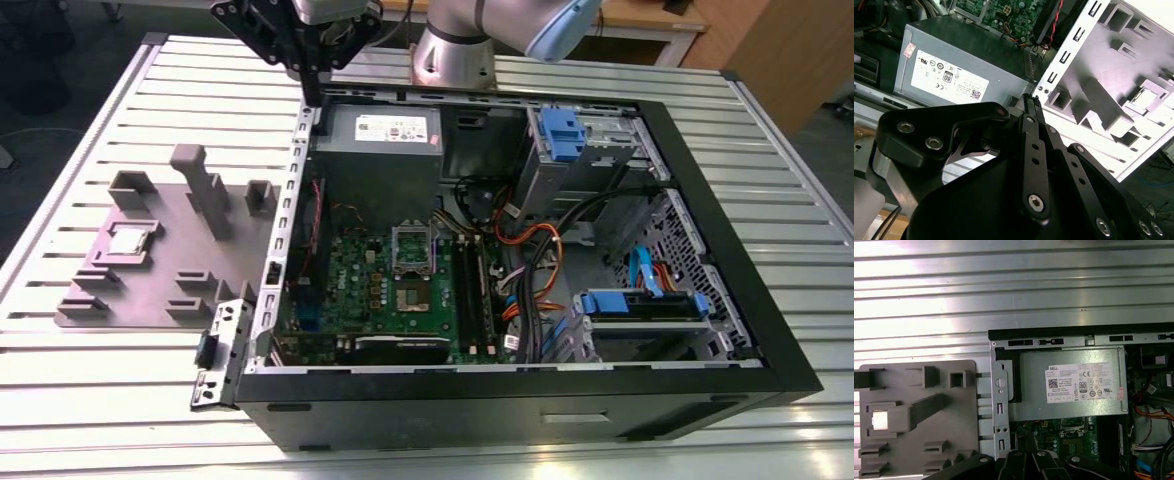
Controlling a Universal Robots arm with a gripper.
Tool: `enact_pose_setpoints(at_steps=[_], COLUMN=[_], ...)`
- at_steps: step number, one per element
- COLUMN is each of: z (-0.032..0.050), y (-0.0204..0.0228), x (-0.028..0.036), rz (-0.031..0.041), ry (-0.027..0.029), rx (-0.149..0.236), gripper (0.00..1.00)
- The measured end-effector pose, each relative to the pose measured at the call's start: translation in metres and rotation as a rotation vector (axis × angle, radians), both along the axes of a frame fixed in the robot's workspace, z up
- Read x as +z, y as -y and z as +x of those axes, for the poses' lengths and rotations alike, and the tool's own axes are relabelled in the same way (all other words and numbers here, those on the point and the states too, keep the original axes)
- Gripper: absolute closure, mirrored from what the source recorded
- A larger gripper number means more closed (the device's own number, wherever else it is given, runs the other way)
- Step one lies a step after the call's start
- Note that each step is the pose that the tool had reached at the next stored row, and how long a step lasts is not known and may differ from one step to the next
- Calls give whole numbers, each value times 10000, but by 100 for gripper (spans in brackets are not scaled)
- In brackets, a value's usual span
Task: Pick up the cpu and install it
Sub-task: 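Reach for the cpu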
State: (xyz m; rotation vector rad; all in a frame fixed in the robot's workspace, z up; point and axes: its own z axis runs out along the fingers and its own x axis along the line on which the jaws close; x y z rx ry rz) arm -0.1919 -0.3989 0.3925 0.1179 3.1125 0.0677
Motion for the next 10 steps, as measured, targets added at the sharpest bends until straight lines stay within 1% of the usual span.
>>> enact_pose_setpoints(at_steps=[10], z=[-19], y=[0], x=[0], rz=[0], ry=[0], rx=[0], gripper=[89])
